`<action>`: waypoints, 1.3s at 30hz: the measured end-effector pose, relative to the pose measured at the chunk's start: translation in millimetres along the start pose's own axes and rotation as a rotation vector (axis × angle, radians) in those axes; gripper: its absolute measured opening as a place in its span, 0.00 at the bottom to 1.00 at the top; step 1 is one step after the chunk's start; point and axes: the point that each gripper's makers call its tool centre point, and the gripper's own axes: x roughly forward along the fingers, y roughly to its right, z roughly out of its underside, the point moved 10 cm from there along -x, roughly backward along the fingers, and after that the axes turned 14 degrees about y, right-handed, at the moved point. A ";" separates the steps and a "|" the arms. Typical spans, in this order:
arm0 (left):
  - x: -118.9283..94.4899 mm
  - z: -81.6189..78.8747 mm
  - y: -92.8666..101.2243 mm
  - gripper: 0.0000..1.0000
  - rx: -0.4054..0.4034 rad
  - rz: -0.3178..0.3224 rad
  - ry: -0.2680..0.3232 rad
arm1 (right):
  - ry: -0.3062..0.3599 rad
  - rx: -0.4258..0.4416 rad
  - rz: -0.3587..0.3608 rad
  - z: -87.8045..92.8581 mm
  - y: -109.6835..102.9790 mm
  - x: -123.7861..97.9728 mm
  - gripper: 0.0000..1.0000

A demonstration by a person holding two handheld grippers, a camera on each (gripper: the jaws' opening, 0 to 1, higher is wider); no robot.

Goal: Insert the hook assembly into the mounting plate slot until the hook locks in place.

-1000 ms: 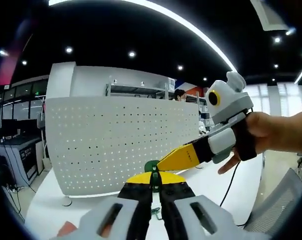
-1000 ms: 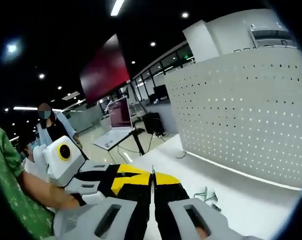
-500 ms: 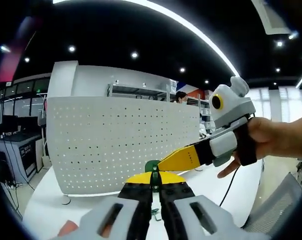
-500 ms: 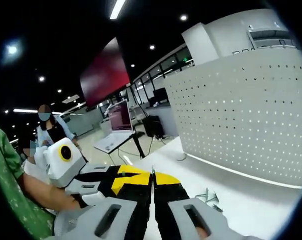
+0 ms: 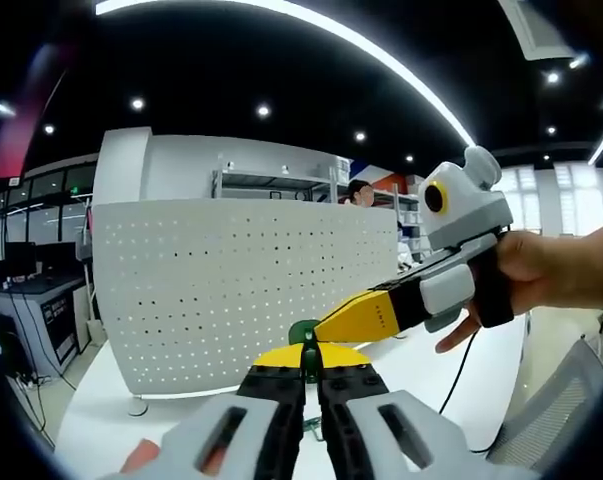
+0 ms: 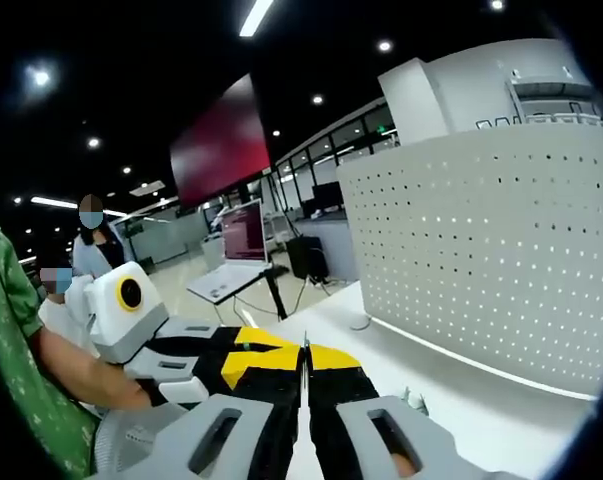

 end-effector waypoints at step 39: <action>4.6 -3.1 -1.1 0.02 0.012 -0.006 0.011 | 0.022 -0.042 0.015 -4.4 2.8 -2.2 0.04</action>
